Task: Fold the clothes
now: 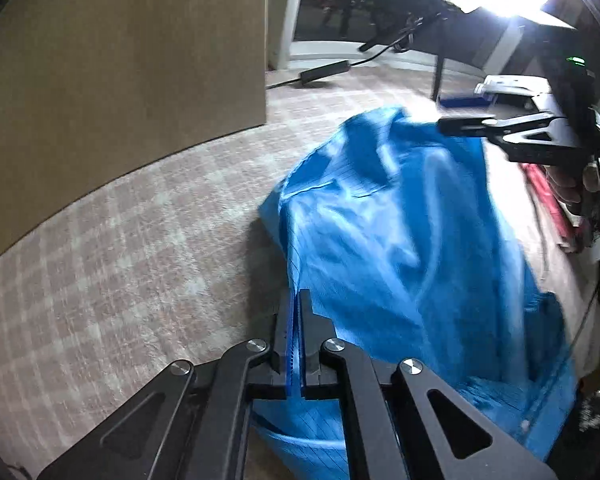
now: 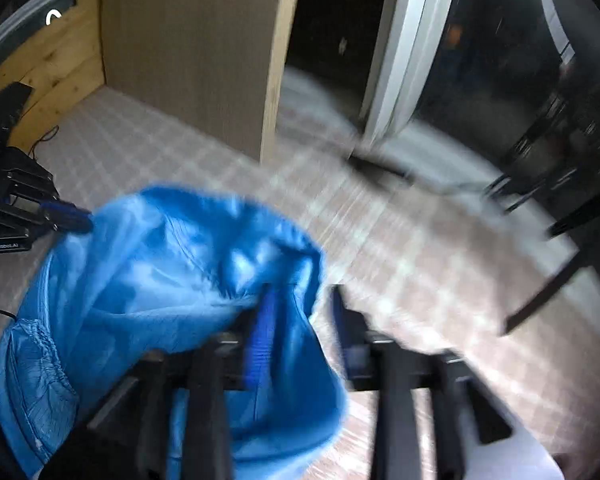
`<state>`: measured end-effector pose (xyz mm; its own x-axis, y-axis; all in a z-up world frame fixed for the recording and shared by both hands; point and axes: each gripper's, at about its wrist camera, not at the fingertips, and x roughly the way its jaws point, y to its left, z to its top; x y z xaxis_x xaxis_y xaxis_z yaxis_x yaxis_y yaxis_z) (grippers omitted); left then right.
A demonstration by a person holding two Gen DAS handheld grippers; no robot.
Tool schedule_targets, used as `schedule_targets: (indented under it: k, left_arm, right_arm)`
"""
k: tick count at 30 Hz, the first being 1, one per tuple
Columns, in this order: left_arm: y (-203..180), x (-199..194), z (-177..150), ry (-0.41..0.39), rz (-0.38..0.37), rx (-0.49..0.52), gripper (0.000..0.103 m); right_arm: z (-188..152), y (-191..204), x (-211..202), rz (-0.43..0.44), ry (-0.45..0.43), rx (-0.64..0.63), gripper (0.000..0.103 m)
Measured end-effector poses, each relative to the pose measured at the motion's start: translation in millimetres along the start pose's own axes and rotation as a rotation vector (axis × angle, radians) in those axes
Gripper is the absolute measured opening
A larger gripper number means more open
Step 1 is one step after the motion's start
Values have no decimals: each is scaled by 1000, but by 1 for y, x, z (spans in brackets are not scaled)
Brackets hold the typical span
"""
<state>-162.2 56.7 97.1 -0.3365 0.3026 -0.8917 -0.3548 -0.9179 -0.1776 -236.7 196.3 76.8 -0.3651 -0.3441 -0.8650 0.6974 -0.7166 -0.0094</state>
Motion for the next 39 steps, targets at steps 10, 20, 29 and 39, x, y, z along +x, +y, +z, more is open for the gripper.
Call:
schedule_targets:
  k: [10,20,29,39]
  left_arm:
    - [4,-1,1,-5,-44,-28,3]
    - [-6,-13,7,-39,-68,-21,5]
    - [-58,18,54,-13,-78,137,20]
    - [-53,64,75,69,37,124,12]
  right_arm:
    - [24,43,61,327,94,-24,4]
    - [68,43,102,467,55,94,1]
    - [11,-7,5,360,23,182,10]
    - [-28,-35,25,196,175,304,7]
